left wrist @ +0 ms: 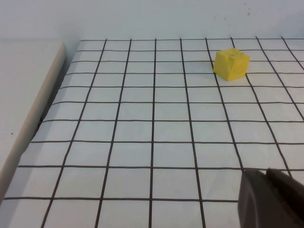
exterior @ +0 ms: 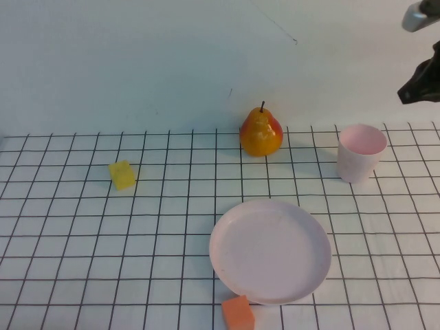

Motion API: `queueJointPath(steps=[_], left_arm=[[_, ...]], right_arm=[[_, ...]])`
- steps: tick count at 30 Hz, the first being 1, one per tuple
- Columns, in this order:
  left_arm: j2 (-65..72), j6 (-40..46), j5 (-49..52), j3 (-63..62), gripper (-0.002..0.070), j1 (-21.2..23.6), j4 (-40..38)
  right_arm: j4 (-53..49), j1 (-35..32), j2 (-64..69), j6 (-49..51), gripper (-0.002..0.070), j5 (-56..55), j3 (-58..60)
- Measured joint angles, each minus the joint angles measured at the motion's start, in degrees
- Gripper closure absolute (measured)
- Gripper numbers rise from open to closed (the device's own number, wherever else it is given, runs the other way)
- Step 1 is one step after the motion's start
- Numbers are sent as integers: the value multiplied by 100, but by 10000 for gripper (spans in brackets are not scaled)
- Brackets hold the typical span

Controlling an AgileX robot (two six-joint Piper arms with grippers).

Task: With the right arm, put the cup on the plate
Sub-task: Pick up the cup from the table, then place the cup on the plate

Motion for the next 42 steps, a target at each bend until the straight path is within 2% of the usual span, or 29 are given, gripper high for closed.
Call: queueJointPath(steps=[2,3,7,9,12,16,19,21,23,27,29,36,42], left_arm=[[0,0,0,0,678,0,0],[0,0,0,0,678,0,0],[0,0,0,0,678,0,0],[0,0,0,0,678,0,0],[0,0,0,0,678,0,0],[0,0,0,0,678,0,0],[0,0,0,0,678,0,0],[0,0,0,0,678,0,0],[0,0,0,0,678,0,0],[0,0,0,0,678,0,0],[0,0,0,0,677,0,0],[0,0,0,0,678,0,0],[0,0,0,0,677,0,0]], right_arm=[[-8,26,354,-75,647,208,-352],[-8,48,566,-91,609,344,-558],[-42,95,1410,-98,336,838,-1352],[-129,101,1706,-74,244,966,-1637],[-325,110,2005,-5,192,1027,-1971],[-488,110,2200,18,174,988,-2156],[-511,110,2385,22,188,975,-2180],[-524,110,2520,22,227,975,-2180],[-524,110,2632,31,302,975,-2180],[-524,124,2697,18,575,975,-2192],[-524,156,2697,-6,631,1031,-2215],[-527,418,2655,21,650,1687,-2879],[-612,1168,2143,174,651,1980,-3011]])
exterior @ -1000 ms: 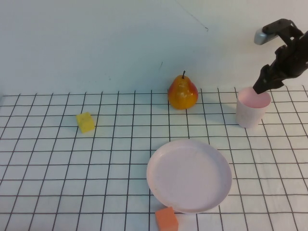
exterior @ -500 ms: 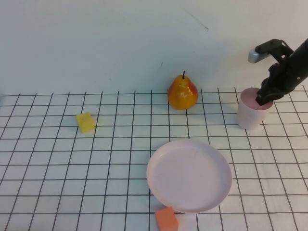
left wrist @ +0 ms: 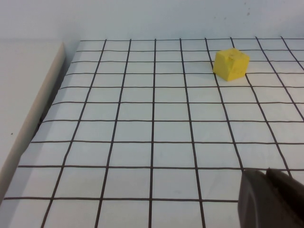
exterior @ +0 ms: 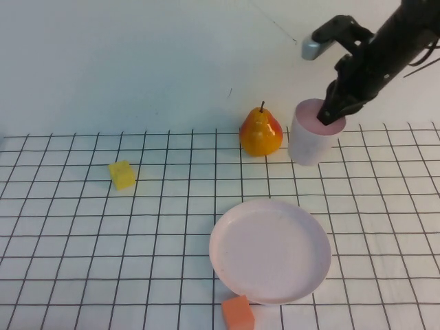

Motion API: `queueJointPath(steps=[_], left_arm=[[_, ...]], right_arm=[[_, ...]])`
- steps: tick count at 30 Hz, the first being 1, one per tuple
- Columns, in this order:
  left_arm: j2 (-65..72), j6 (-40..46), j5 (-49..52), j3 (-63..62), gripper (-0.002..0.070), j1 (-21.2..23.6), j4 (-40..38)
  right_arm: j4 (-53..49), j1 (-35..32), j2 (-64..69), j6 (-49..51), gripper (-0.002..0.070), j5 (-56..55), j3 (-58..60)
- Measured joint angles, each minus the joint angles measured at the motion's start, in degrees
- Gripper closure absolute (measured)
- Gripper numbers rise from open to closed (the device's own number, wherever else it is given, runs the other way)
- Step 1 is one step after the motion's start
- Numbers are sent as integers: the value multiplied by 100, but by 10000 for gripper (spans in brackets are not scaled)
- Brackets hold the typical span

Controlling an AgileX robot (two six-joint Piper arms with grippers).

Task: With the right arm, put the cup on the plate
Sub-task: Place the cup on the plate

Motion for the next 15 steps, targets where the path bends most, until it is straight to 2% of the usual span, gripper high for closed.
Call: queueJointPath(steps=[9,15], left_arm=[[0,0,0,0,677,0,0],[0,0,0,0,677,0,0]], right_arm=[[-515,1252,-473,250,651,39,1056],[-557,1438,-699,249,651,-277,2261]])
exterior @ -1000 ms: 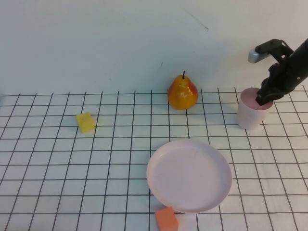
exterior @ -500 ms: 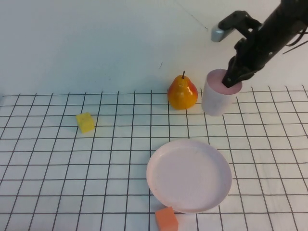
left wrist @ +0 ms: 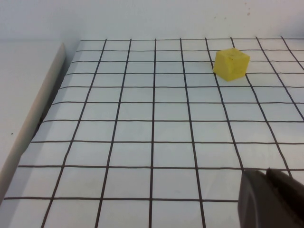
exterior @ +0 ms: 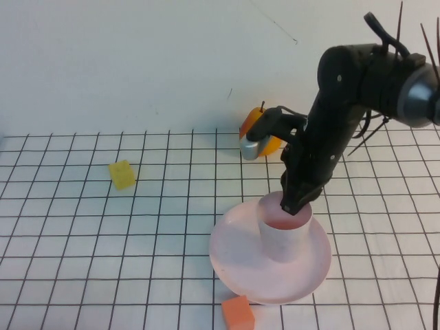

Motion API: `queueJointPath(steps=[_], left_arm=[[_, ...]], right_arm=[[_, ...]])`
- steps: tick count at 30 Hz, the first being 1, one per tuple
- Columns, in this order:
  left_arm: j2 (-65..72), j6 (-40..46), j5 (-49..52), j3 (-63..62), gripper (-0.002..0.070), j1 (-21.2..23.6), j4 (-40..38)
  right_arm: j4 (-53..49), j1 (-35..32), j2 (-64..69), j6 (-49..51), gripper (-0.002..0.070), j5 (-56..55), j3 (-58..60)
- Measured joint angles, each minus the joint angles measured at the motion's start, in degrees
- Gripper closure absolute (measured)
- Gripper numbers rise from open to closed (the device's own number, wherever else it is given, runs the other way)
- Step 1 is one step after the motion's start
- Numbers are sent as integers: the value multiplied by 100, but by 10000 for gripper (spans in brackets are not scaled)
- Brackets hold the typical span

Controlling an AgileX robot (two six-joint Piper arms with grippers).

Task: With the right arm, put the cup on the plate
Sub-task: Place the cup on the plate

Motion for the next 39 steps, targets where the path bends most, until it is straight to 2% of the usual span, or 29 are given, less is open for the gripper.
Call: queueJointPath(steps=[4,10,22,25,29,31,34,39], left_arm=[[0,0,0,0,678,0,0],[0,0,0,0,677,0,0],[0,0,0,0,678,0,0],[0,0,0,0,678,0,0],[0,0,0,0,678,0,0],[0,0,0,0,678,0,0],[0,0,0,0,678,0,0],[0,0,0,0,678,0,0]], right_arm=[[134,7,-113,-132,651,-545,567],[583,21,-113,-530,652,-936,670],[450,21,-113,-1011,646,-977,671],[450,21,-113,-1076,596,-963,671],[450,21,-113,-1102,429,-963,671],[450,21,-113,-1102,373,-949,658],[450,21,-113,-1092,337,-738,441],[447,21,-284,-919,326,-101,-440]])
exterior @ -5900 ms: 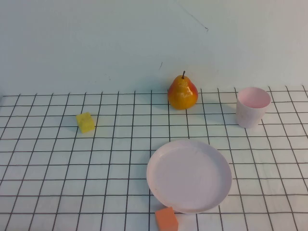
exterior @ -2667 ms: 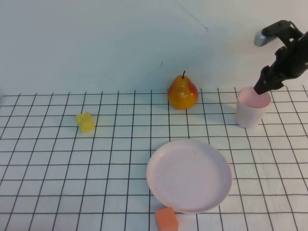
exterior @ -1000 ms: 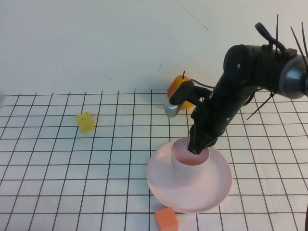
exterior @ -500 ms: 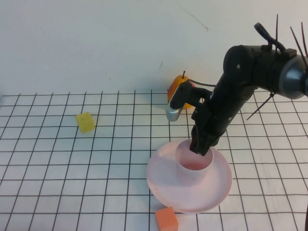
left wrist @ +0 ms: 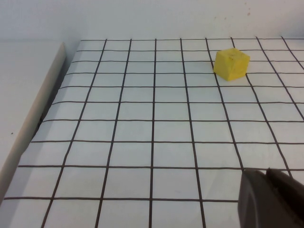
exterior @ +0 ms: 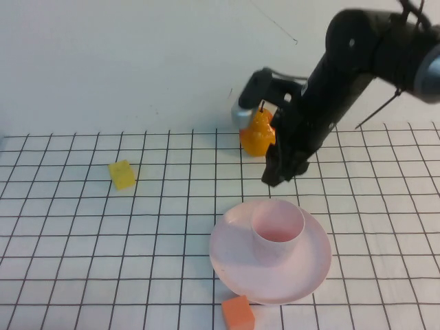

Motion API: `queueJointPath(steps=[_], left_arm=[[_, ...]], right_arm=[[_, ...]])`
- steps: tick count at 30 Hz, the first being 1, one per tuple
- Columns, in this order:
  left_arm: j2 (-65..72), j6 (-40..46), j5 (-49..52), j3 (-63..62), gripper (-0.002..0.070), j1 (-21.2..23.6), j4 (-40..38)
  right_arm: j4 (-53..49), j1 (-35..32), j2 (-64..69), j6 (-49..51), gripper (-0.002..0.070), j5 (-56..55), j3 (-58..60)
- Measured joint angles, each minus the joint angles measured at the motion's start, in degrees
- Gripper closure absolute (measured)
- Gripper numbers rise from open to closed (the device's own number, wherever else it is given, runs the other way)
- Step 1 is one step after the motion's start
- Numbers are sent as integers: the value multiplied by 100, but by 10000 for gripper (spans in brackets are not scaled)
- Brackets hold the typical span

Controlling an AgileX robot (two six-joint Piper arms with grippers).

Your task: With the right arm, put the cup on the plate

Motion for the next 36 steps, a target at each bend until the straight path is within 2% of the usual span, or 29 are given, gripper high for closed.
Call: queueJointPath(steps=[4,6,9,11,18,25,36], left_arm=[[0,0,0,0,678,0,0],[0,0,0,0,678,0,0],[0,0,0,0,678,0,0],[0,0,0,0,678,0,0],[0,0,0,0,678,0,0],[0,0,0,0,678,0,0],[0,0,0,0,678,0,0]], right_arm=[[-165,0,-224,231,365,375,-980],[-342,0,-340,340,428,424,-1510],[-757,0,-608,485,583,473,-2058],[-1057,0,-840,578,637,508,-2252],[-1876,-82,-1681,1060,673,557,-2065],[-1889,-168,-2743,1356,675,310,-624],[-1716,-168,-4833,2245,675,-2679,3183]])
